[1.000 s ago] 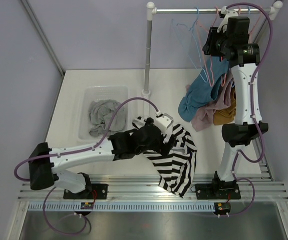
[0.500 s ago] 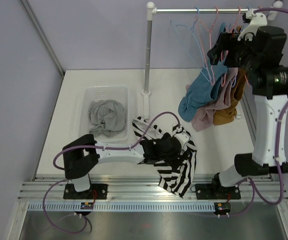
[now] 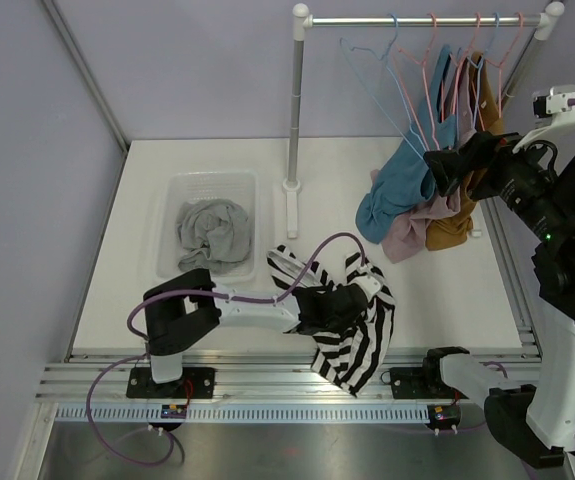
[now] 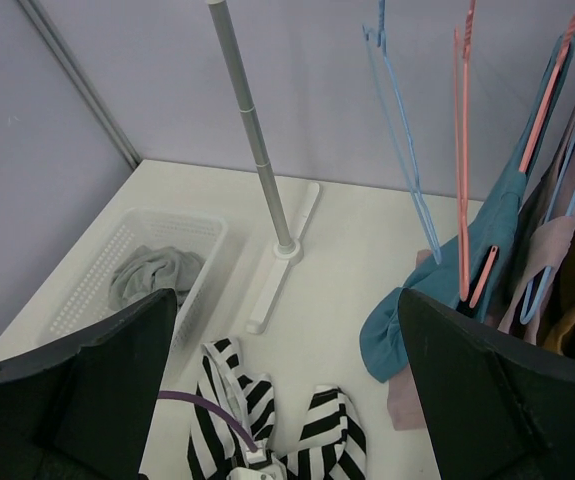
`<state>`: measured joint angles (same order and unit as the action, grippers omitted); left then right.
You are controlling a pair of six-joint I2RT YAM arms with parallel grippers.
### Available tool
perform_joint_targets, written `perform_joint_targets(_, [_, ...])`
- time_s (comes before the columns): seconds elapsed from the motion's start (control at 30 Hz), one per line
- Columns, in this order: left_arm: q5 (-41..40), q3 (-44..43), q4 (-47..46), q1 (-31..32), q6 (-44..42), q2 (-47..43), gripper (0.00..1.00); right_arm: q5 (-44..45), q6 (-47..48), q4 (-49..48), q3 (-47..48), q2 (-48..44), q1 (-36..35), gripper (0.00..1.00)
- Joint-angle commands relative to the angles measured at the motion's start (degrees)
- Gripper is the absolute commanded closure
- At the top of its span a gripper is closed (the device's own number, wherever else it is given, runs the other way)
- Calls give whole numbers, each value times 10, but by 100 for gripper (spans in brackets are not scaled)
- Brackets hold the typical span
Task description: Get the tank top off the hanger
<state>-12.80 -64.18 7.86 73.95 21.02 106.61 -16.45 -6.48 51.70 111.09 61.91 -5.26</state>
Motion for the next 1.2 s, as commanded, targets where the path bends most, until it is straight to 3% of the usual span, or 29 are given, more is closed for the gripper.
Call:
perform_joint_targets(0.0, [-70,-27,30,1,5,-97,100,-17,-10,-25,-10,-12,2,1])
perform_joint_targets(0.13, [-184,-57,113,-15,9,-179,100,-10,-10,-24,-18,-21,2,0])
perform_joint_targets(0.23, [-205,-66,151,-50,3,-246,100,-5,-9,-23,-26,-28,1,1])
perform_joint_targets(0.47, [-212,-112,229,-152,-34,-373,100,31,1,-13,-18,-25,2,1])
perform_joint_targets(0.63, [-167,-145,270,-289,-41,-420,100,37,-5,-13,-29,-17,1,1])
perform_joint_targets(0.87, [-33,-188,345,-478,-41,-366,100,27,-15,-29,-50,-11,1,0])
perform_joint_targets(1.0, [25,-207,363,-578,-45,-287,100,56,-18,-41,-54,11,2,1])
perform_joint_targets(1.17, [51,-274,425,-617,-62,-107,100,80,-19,-55,-54,35,2,1])
